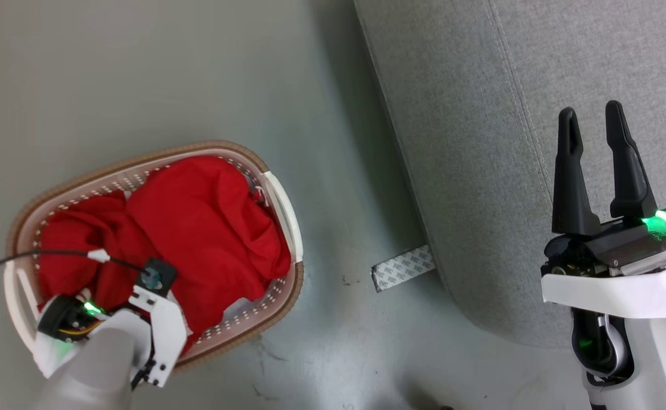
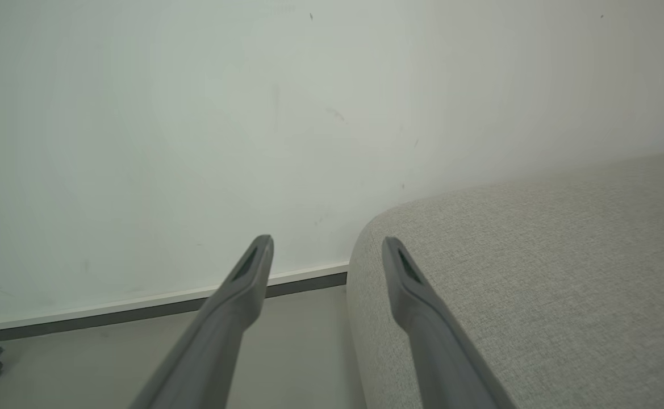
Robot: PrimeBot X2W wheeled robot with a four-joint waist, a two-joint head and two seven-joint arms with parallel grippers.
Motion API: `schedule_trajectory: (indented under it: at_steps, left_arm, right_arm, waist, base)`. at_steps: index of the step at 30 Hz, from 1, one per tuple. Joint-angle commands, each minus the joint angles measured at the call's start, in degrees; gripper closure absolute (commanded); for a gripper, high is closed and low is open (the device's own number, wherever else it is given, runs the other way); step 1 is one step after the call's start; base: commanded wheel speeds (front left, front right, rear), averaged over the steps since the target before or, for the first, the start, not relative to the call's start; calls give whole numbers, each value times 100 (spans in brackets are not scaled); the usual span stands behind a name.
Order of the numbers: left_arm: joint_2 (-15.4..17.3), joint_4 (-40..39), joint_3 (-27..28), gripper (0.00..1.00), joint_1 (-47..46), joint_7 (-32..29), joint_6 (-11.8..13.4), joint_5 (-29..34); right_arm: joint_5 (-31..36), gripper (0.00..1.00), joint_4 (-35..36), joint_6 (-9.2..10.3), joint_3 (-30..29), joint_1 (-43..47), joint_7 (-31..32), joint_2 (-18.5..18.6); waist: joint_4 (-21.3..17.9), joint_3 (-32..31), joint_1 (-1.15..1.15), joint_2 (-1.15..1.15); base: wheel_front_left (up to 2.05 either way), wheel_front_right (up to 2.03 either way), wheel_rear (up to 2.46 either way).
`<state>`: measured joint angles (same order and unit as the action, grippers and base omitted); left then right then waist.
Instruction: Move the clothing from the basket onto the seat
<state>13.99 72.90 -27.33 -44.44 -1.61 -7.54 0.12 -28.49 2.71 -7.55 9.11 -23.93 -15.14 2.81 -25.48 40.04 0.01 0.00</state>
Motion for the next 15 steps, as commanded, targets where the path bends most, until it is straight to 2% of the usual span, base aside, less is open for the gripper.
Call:
schedule_trajectory:
  at_steps: [1,8,15]
  left_arm:
    - [85,30,-51,0,-70,-76,12,-24]
    - [147,70,-204,0,-183,-332,11,-193]
    - [224,80,-249,0,-358,-270,11,-335]
  right_arm:
    - [-55,0,36,12,16,-69,-1,15]
    - [-97,0,87,12,53,-90,-1,15]
    - [-105,0,84,12,68,-180,-1,15]
  waist:
    - [-48,69,-1,0]
    - [-87,274,-1,0]
    - [-51,472,-1,0]
  base:
    - [0,0,0]
    - [0,0,0]
    - [0,0,0]
